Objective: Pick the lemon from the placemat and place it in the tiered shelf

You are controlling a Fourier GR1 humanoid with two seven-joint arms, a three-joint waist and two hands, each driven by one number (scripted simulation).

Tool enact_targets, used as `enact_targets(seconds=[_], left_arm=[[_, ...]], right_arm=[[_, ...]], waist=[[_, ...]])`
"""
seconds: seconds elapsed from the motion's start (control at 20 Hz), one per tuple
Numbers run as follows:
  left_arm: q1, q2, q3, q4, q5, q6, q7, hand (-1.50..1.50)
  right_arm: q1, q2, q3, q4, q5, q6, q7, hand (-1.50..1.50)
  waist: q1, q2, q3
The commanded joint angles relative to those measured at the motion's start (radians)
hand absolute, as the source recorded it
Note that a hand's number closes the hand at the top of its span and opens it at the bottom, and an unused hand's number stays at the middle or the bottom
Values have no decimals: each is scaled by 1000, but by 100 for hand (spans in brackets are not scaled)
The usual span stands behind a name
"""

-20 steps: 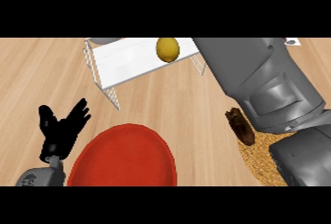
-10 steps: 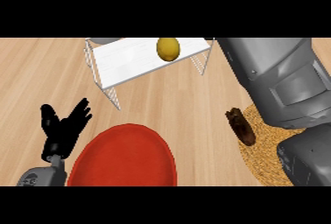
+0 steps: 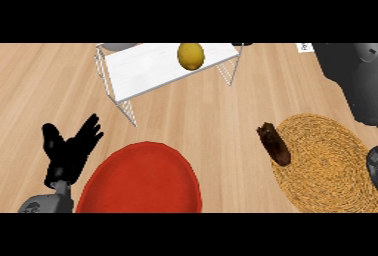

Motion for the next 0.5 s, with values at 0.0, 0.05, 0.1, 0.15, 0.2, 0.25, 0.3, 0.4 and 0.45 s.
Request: enact_targets(seconds=[0.0,0.05,0.1,0.15,0.2,0.25,0.3,0.4,0.45], left_arm=[[-2,-3,-2,19,-3,0,10,0],[-17,2,1,35,-7,0,15,0],[-31,-28,-17,35,-16,17,11,0],[3,1,13,10,9,-2,22,0],[-11,20,14,-26,14,-9,55,0],[64,10,7,-7,-7,-9,-17,0],[55,-52,-44,-36,-28,31,11,0],[-23,-20,6,30,-18,34,19,0],[-25,17,24,16,19,-15,49,0]], right_arm=[[29,-100,-54,5,-34,-32,7,-150],[27,-122,-50,12,-33,-2,28,-150],[65,-116,-61,10,-40,-31,-3,-150],[75,-145,-76,2,-61,18,-6,-150],[93,-201,-99,12,-79,62,-28,-150],[95,-210,-96,4,-85,91,2,-150],[115,-239,-94,15,-85,144,-17,-150],[120,-230,-97,10,-101,180,-11,-150],[127,-294,-104,18,-104,239,-13,-150]], waist=[[-2,5,-1],[-10,2,-1],[-12,3,-1],[-10,-1,-1],[5,6,0],[-9,-4,0],[-7,-1,0],[-19,-3,-1],[-13,1,0]])
